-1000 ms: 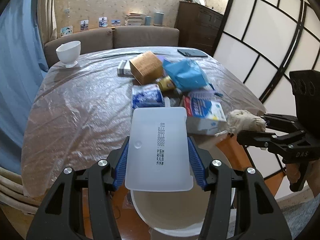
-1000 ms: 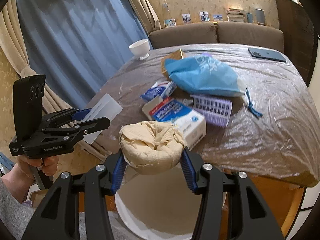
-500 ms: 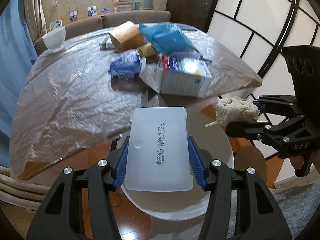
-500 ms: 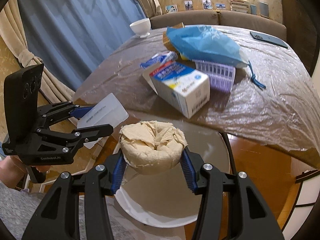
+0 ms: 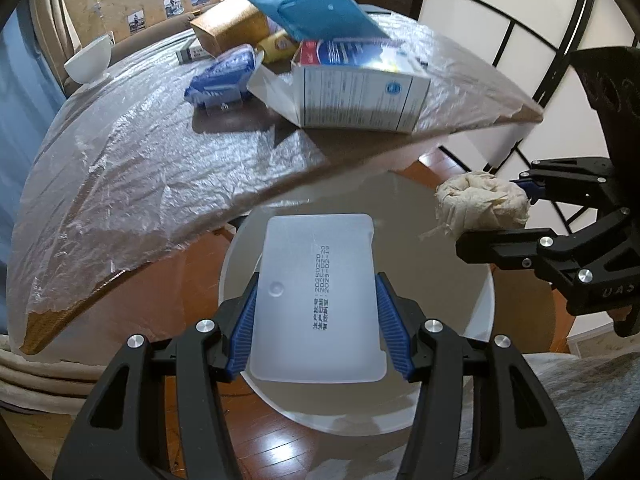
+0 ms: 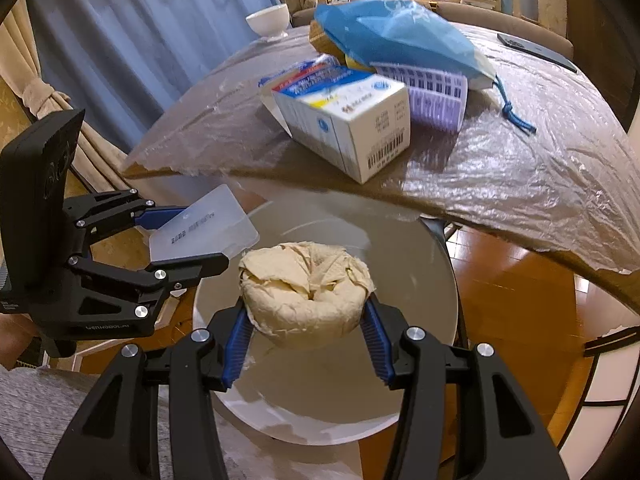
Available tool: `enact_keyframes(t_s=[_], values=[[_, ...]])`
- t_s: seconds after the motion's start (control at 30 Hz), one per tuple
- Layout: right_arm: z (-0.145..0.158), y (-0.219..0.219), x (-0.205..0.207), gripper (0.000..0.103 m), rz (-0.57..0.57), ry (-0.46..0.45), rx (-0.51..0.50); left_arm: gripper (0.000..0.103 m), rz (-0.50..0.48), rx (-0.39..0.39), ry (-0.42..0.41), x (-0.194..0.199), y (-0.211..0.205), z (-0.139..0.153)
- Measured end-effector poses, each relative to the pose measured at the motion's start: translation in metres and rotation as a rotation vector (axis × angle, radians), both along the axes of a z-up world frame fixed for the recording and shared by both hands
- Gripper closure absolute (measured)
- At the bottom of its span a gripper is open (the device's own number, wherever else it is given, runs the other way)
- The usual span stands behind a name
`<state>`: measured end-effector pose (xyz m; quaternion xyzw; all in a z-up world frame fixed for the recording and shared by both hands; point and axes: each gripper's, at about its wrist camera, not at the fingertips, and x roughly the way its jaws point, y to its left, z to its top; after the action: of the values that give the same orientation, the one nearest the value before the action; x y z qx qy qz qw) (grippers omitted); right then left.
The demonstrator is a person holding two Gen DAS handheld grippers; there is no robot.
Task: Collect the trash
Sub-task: 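Carry the white tray and crumpled cloth over the white bin with both tools, then open the left tool over the bin while the right tool releases the cloth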
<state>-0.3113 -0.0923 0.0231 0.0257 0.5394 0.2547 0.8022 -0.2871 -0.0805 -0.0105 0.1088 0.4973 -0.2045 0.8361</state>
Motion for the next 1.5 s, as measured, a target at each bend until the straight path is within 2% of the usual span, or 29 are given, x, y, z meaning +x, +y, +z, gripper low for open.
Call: enact_keyframes(t_s=[0.5,0.87,1.5], values=[[-0.030,0.002,0.002,0.054,0.005,0.037,-0.052,0.047,-0.037,0.085,0.052,-0.004,-0.013,-0.031],[-0.053,0.009,0.010,0.054,0.008,0.064,-0.091,0.047,-0.051,0.103,0.088,-0.012,-0.019,-0.052],[-0.088,0.010,0.025,0.054,-0.009,0.116,-0.130,0.047,-0.080,0.145,0.160,0.020,-0.029,-0.063]])
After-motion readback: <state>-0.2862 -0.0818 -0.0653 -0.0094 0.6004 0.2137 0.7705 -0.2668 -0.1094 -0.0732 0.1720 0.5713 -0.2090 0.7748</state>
